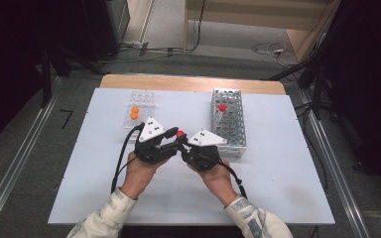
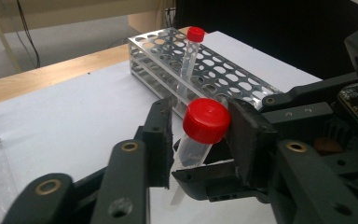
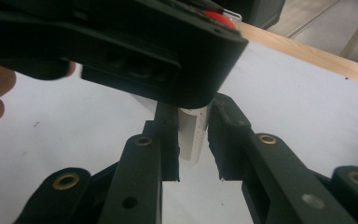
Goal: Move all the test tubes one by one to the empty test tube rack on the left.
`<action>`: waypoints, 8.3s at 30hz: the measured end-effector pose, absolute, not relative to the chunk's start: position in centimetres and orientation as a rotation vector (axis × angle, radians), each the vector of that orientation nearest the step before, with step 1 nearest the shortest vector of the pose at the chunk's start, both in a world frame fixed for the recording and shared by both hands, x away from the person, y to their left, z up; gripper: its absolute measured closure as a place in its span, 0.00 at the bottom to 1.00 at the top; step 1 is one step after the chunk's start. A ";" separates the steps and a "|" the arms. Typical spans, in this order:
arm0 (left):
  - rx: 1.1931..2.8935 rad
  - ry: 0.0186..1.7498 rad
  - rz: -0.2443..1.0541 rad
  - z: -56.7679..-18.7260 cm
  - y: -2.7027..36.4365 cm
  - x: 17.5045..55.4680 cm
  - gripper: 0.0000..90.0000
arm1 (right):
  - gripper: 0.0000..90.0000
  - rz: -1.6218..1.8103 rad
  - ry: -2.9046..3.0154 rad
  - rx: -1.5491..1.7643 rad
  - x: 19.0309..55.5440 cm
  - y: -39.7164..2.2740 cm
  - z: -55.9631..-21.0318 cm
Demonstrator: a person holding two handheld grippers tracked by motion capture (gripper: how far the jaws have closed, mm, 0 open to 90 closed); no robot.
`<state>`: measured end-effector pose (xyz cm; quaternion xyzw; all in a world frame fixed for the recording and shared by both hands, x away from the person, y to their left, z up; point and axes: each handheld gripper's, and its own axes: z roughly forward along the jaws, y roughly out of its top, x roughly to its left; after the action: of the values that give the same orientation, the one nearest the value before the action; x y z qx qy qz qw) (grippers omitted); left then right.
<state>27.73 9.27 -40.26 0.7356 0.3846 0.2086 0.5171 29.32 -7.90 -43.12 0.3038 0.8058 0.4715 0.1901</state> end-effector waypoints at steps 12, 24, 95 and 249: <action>1.683 0.991 0.532 -39.2 12.5 27.1 0.78 | 0.51 1.328 2.277 0.816 28.9 -9.3 -42.3; 1.571 1.148 0.625 -38.0 18.9 26.7 0.78 | 0.40 1.316 2.245 0.870 28.6 -13.6 -41.7; 1.562 1.397 0.800 -41.2 20.7 35.1 0.76 | 0.40 1.340 2.212 0.910 28.6 -15.1 -41.3; 1.756 0.952 0.477 -39.8 9.8 27.5 0.77 | 0.27 1.313 2.284 0.926 29.1 -10.4 -42.1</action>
<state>27.53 9.83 -39.81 0.7316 0.3967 0.1988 0.5175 29.13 -10.38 -42.08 0.3267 0.8054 0.4631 0.1738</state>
